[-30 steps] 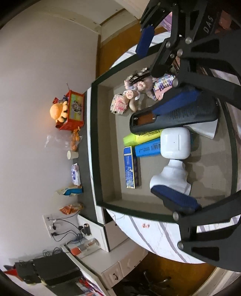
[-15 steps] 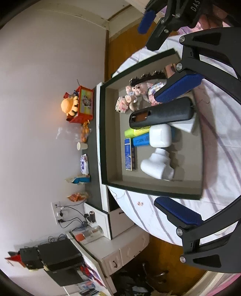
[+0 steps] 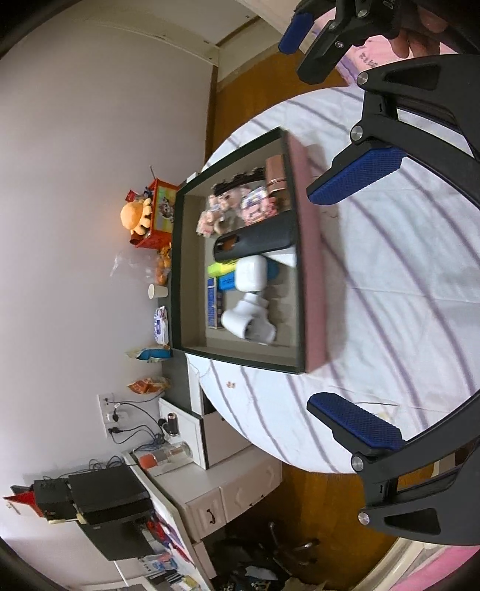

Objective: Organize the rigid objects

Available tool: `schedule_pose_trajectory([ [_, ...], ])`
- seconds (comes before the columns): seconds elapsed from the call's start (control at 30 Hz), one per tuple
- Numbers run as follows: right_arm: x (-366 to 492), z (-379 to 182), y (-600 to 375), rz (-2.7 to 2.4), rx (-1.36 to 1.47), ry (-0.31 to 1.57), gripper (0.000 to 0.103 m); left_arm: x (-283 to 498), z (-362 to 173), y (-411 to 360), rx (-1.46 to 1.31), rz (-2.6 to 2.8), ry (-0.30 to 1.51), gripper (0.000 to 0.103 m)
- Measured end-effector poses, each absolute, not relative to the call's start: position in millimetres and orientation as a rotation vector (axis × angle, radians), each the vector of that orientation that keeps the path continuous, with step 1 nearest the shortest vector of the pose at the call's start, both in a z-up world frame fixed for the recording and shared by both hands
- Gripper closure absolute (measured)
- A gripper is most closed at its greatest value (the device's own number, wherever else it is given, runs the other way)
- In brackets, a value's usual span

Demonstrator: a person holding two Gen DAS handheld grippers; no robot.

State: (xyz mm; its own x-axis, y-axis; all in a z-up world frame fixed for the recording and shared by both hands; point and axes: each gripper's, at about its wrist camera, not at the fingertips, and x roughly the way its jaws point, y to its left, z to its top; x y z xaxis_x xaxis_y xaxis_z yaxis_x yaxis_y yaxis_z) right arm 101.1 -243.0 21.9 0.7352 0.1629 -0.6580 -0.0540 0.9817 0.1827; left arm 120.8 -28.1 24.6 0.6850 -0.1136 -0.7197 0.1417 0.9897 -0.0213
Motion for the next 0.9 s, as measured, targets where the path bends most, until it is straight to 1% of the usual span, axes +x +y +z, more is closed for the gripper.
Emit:
schedule_pose_trajectory([
  [0.2,69.6,24.5,-235.6,0.121,0.140,0.734,0.000,90.3,28.9,-19.9,0.035,-0.118,0.798,0.000],
  [0.47,42.5,41.0,-229.2,0.116,0.117,0.691,0.000,52.8,42.3,-15.3,0.069,-0.080,0.741,0.000],
  [0.9,36.1,42.7,-225.3,0.112,0.110,0.686,0.000,46.6,52.1,-16.3,0.042,-0.119,0.727,0.000],
])
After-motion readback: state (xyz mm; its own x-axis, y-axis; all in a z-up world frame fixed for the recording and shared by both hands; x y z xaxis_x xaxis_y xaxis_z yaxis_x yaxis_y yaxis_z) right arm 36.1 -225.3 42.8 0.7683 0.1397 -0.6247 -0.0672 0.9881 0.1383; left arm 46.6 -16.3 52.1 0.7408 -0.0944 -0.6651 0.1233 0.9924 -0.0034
